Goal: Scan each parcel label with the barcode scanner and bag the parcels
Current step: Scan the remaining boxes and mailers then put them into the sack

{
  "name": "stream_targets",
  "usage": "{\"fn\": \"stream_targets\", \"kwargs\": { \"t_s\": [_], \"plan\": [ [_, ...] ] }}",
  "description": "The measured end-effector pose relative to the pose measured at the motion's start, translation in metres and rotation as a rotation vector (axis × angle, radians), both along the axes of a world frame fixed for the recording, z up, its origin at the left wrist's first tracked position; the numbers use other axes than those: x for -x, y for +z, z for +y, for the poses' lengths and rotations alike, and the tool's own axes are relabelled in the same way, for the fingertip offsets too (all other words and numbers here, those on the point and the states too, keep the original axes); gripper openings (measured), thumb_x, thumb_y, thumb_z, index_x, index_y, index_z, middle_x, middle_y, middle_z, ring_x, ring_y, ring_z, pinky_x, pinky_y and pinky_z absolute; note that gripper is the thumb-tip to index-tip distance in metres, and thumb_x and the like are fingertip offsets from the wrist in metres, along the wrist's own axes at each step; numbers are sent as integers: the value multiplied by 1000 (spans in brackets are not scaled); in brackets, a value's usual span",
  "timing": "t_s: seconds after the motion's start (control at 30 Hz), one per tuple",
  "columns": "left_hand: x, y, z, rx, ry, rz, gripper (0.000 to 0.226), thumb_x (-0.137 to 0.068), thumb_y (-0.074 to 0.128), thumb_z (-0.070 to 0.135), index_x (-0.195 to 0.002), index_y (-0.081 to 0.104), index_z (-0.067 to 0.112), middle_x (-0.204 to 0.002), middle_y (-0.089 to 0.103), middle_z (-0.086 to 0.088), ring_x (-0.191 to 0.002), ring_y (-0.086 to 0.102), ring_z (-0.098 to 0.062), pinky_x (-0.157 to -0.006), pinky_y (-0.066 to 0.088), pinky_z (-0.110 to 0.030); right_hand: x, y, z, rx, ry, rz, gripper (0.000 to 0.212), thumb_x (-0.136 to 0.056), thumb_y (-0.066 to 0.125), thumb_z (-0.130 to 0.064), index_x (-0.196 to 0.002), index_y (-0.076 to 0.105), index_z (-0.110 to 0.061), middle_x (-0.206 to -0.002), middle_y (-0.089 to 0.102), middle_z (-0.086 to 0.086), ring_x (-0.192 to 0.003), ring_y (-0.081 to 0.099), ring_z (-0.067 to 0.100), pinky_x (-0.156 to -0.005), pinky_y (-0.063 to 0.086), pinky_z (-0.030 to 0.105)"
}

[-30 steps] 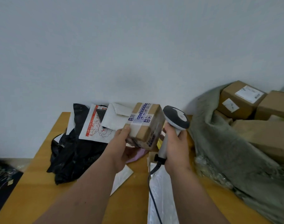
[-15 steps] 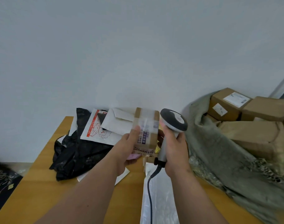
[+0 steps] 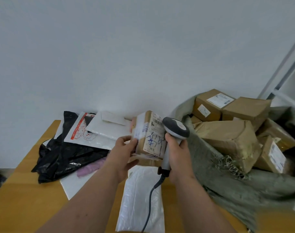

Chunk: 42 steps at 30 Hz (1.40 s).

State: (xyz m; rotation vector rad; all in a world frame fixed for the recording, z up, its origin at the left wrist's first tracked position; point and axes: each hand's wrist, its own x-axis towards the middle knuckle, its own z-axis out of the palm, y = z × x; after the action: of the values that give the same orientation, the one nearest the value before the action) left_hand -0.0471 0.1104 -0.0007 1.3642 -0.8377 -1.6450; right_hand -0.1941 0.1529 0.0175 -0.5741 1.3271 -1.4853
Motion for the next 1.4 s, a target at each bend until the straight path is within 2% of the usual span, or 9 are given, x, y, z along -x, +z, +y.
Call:
{"fn": "stream_targets", "kwargs": {
  "t_s": [0.1,0.23,0.3,0.4,0.57,0.7,0.9,1.03,1.4],
  "plan": [
    [8,2,6,79,7,-194,26,-99,55,33,-125,57,30,-113,68,-4,-102,66,-22,-89,56,-44,11,1,3,-4,-7,27,31,-96,63,-32,-123,51,-38,-103,73,-5,-88,73,14,-65,55,27],
    [13,3,20,51,-106,-195,39,-90,61,50,-125,57,32,-111,71,3,-108,63,-19,-92,52,-41,19,0,8,-10,23,64,31,-95,63,-32,-123,51,-38,-102,73,-5,-86,72,12,-59,55,22],
    [12,1,25,21,-141,-152,46,-86,71,33,-129,53,32,-115,70,2,-111,61,-18,-94,50,-43,21,2,11,-12,32,71,31,-97,62,-32,-124,51,-39,-102,72,-6,-81,72,8,-49,51,15],
    [10,-3,29,-8,-128,-62,54,-84,73,14,-133,52,26,-111,72,-1,-104,63,-18,-84,51,-38,23,3,17,-19,58,72,28,-98,60,-29,-123,51,-37,-98,71,-8,-64,70,-2,-43,47,11],
    [2,-13,28,48,-25,-66,74,-80,77,14,-145,42,23,-121,68,-2,-109,63,-21,-91,51,-40,19,10,23,0,81,112,28,-97,61,-34,-123,50,-36,-95,64,-14,-78,61,1,-57,42,17],
    [-8,-16,22,95,1,-86,80,-78,79,16,-147,39,27,-125,64,-1,-113,62,-23,-102,45,-49,14,12,18,-53,44,125,23,-92,65,-34,-113,61,-25,-80,65,2,-73,62,18,-67,52,31],
    [-18,-19,15,146,25,-95,62,-82,74,7,-134,49,30,-112,70,0,-106,66,-21,-89,52,-36,-1,17,14,-69,157,128,9,-92,62,-21,-90,62,-12,-64,59,7,-57,54,19,-58,47,32],
    [-29,-24,9,140,36,-151,75,-80,78,13,-144,43,25,-119,66,0,-112,63,-23,-102,48,-47,-13,13,13,-115,194,156,13,-91,62,-23,-94,62,-11,-66,60,7,-56,54,17,-58,47,31],
    [-51,-27,2,126,7,-168,76,-80,77,12,-145,41,25,-119,64,1,-113,62,-23,-103,47,-50,-37,14,11,-148,163,131,19,-91,62,-27,-103,64,-12,-68,61,6,-54,55,13,-52,49,25]
  ]
}}
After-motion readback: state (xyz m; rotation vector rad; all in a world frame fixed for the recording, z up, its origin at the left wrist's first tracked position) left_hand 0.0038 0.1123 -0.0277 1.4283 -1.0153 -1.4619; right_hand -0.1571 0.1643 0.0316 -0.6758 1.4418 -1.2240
